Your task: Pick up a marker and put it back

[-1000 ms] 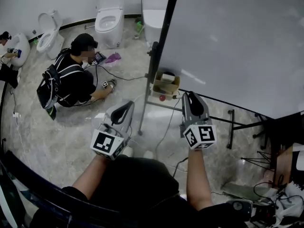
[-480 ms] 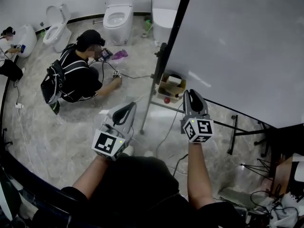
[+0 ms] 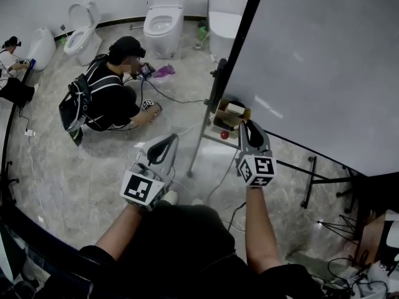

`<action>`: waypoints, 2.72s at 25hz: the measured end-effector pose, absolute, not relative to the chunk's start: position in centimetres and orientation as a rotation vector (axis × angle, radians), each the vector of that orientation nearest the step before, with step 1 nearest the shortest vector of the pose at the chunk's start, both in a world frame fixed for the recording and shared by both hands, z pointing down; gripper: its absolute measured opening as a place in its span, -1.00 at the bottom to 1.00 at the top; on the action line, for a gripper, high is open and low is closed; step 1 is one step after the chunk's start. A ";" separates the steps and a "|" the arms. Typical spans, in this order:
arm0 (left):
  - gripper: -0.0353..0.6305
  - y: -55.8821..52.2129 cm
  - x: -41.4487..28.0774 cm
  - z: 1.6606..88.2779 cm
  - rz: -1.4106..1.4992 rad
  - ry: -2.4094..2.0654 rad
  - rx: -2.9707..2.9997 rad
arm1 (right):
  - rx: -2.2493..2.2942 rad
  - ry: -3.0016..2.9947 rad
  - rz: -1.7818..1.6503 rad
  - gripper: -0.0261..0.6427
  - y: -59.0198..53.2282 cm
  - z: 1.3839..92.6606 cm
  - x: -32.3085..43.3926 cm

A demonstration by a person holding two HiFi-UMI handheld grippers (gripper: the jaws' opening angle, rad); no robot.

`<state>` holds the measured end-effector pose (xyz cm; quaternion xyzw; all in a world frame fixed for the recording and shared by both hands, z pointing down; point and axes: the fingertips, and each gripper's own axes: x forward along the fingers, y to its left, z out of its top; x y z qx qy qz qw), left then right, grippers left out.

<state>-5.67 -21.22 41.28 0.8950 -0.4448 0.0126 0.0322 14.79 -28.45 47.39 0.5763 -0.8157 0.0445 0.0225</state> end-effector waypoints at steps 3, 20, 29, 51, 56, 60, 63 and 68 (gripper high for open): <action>-0.88 -21.3 -5.9 41.3 0.041 -1.379 2.756 | 1.755 -2.503 0.121 -0.69 -28.6 48.2 14.3; -0.88 -21.2 -5.4 41.0 0.070 -1.335 2.773 | 1.777 -2.454 0.146 -0.68 -26.9 49.8 15.0; -0.88 -21.0 -5.2 41.1 0.072 -1.320 2.777 | 1.809 -2.434 0.186 -0.68 -26.0 50.6 15.7; -0.88 -19.8 -4.9 39.7 0.031 -1.256 2.815 | 1.857 -2.394 0.195 -0.50 -23.5 49.1 16.1; -0.88 -19.3 -4.2 39.5 0.028 -1.202 2.840 | 1.929 -2.401 0.176 -0.54 -21.6 47.1 16.6; -0.88 -18.7 -3.3 39.5 0.032 -1.142 2.865 | 1.977 -2.391 0.156 -0.83 -19.7 45.9 16.8; -0.88 -18.3 -2.6 39.4 0.024 -1.101 2.884 | 1.981 -2.397 0.153 -0.89 -18.4 45.4 16.6; -0.88 -17.5 -1.5 39.6 -0.007 -1.035 2.917 | 1.994 -2.412 0.130 -0.89 -16.5 44.2 16.3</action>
